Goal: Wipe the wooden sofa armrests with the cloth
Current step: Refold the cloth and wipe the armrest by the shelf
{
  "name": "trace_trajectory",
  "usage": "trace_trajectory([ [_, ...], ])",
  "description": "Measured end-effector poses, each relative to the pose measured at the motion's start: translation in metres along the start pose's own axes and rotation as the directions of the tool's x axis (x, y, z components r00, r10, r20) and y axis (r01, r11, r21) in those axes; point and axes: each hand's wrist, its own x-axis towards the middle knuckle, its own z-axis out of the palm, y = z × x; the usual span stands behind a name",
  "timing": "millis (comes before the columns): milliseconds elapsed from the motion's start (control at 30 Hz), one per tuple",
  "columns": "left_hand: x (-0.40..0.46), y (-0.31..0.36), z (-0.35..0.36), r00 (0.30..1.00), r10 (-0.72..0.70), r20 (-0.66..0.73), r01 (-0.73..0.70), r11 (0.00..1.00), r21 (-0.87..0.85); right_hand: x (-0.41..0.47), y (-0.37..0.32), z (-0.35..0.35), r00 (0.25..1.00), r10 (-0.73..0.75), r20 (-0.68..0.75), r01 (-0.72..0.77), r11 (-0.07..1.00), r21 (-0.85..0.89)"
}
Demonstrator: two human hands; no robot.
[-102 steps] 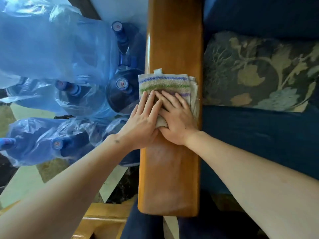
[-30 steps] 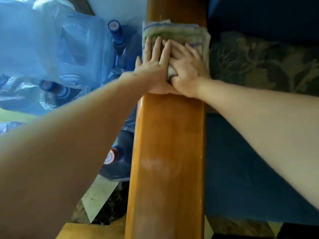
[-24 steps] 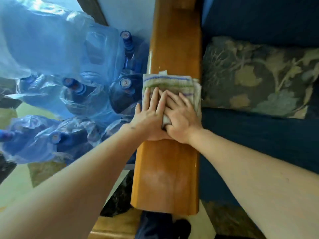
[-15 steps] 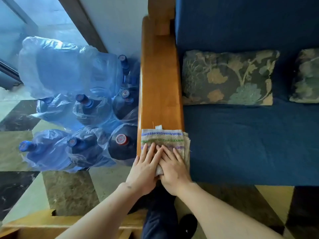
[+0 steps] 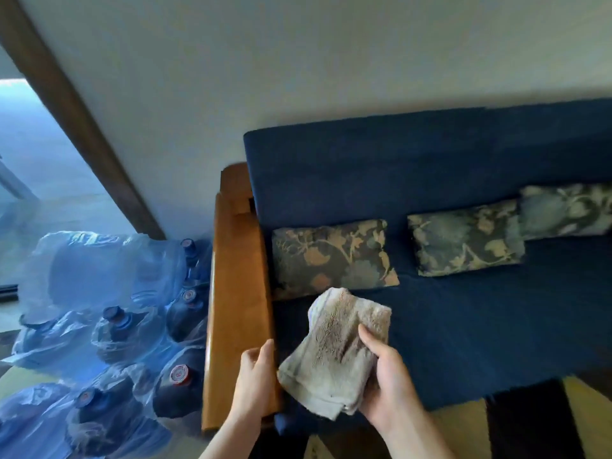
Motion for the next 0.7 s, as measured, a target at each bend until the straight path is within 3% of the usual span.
trace_trajectory([
  [67,-0.020,0.016,0.029,0.951,-0.143,0.276,0.183,0.975,-0.124,-0.030,-0.029,-0.016,0.997,-0.072,0.017,0.070,0.992,0.105],
  [133,-0.038,0.035,0.060,0.764,-0.183,0.619,0.369,0.911,-0.186,-0.050,-0.055,-0.033,0.988,-0.152,0.015,0.146,0.971,0.190],
  [200,-0.052,0.057,0.083,0.611,-0.084,0.787,0.431,0.869,-0.242,-0.062,-0.077,-0.047,0.977,-0.211,0.024,0.196,0.941,0.277],
  [367,-0.050,0.108,0.145,0.405,0.029,0.914,0.383,0.902,-0.198,-0.058,-0.125,-0.076,0.961,-0.272,0.048,0.222,0.865,0.449],
  [600,-0.017,0.155,0.268,0.319,-0.068,0.945,0.242,0.970,-0.012,-0.052,-0.205,-0.117,0.945,-0.265,-0.189,0.325,0.812,0.484],
  [700,-0.020,0.174,0.314,0.214,-0.161,0.964,0.185,0.975,0.122,-0.064,-0.233,-0.145,0.915,-0.247,-0.320,0.378,0.804,0.459],
])
